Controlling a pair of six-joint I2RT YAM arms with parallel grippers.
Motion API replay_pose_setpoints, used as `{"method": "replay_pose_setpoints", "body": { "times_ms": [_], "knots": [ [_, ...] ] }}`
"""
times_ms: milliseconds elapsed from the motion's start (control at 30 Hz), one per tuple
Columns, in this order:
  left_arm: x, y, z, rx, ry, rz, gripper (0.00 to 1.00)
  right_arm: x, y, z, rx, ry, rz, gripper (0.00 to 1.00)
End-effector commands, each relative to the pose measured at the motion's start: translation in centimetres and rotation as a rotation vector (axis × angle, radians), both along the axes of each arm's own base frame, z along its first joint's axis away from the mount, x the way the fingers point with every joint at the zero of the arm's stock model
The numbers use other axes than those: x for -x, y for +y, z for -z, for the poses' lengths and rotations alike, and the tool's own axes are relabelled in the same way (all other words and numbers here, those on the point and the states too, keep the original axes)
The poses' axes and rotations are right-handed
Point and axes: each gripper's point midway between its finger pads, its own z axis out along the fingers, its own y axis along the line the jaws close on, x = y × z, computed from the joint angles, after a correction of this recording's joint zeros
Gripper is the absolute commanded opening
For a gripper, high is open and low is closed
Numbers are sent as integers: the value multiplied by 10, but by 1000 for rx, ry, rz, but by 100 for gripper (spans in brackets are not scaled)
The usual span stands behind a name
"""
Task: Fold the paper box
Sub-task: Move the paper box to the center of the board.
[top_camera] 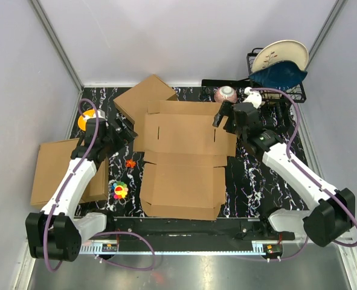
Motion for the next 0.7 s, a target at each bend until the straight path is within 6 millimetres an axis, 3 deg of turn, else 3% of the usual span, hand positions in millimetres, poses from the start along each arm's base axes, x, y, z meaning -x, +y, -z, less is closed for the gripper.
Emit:
{"method": "replay_pose_setpoints", "body": {
  "times_ms": [0, 167, 300, 400, 533, 667],
  "knots": [
    [-15, 0, -35, -6, -130, 8, 99, 2, 8, -6, 12, 34, -50, 100],
    [-28, 2, -38, -13, -143, -1, 99, 10, 26, -10, -55, -12, -154, 100],
    [-52, -21, -75, -30, -257, 47, 98, 11, 35, -11, -79, -16, -201, 100],
    [-89, -48, -106, -117, -329, 127, 95, 9, 42, -12, -88, -10, -228, 99],
    [-123, -74, -97, -162, -306, 227, 91, 7, 46, -12, -85, -6, -244, 99],
    [-147, -76, -70, -203, -252, 230, 84, 4, 49, -14, -95, -15, -247, 98]
  ]
}}
